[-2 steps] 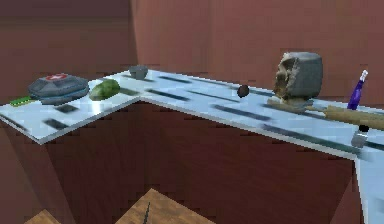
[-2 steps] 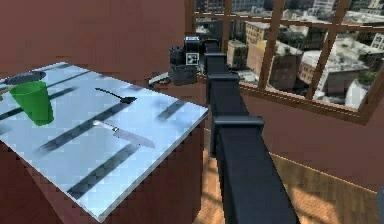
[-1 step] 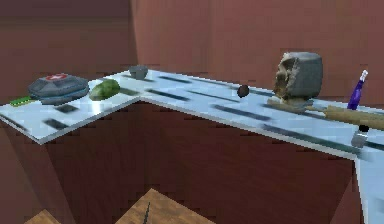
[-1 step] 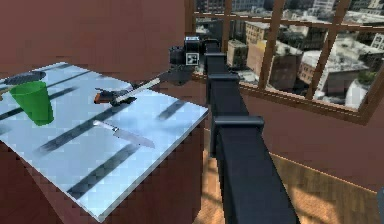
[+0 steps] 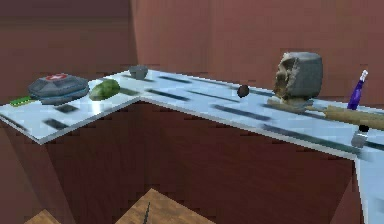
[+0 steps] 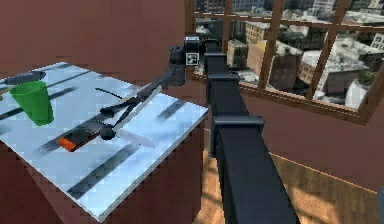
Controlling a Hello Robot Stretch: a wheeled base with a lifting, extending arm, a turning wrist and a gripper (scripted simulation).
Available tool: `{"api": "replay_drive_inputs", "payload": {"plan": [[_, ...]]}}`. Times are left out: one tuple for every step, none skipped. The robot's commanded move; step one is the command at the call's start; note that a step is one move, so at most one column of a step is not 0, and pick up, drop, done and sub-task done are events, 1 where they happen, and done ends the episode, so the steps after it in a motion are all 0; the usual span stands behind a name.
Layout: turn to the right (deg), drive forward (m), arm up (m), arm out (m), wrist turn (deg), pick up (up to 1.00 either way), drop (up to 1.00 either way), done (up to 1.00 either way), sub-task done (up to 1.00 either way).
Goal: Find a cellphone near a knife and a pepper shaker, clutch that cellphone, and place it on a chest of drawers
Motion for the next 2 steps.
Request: {"api": "replay_drive_inputs", "payload": {"plan": [[0.0,0.0,0.0,0.0,-18.0,0.0,0.0,0.0,0.0],[0.0,0.0,0.0,-0.4,0.0,0.0,0.0,0.0,0.0]]}}
